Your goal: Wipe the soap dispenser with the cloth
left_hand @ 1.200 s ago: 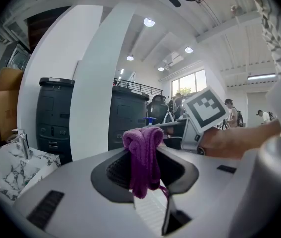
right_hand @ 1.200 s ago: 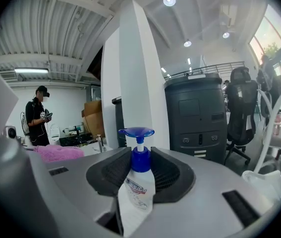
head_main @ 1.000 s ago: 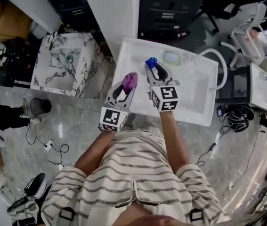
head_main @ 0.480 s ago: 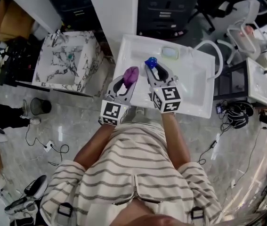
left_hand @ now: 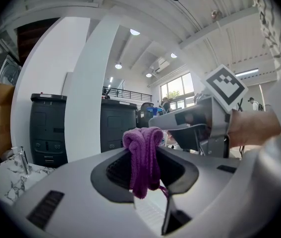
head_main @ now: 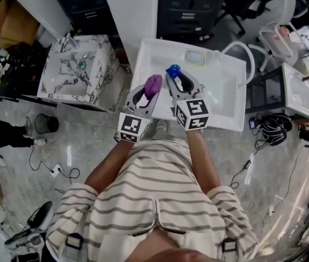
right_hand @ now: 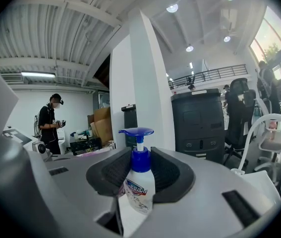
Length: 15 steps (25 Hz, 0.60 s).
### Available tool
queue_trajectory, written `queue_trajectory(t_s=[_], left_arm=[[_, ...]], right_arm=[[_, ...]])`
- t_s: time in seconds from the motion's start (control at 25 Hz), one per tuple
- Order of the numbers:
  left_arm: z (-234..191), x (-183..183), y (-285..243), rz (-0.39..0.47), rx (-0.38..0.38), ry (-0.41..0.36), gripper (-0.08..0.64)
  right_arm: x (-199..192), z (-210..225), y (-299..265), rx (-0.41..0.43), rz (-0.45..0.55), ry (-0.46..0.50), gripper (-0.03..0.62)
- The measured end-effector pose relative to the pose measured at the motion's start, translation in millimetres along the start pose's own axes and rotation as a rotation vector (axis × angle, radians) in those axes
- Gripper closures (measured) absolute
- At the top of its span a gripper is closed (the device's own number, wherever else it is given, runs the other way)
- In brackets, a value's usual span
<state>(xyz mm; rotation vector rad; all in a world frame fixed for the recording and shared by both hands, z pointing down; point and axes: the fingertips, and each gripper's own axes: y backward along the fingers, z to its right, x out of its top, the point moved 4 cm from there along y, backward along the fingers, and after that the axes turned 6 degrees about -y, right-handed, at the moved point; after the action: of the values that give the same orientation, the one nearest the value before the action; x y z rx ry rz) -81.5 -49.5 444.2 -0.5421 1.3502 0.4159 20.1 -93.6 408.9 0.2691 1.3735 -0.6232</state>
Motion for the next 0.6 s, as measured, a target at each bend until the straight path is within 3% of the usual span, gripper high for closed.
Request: queue_trajectory(t_s=[0.6], left_arm=[[17, 0, 10, 0.027, -0.077, -0.007, 0.44]], right_arm=[[-3, -8, 10, -0.019, -0.001, -0.011, 0.46]])
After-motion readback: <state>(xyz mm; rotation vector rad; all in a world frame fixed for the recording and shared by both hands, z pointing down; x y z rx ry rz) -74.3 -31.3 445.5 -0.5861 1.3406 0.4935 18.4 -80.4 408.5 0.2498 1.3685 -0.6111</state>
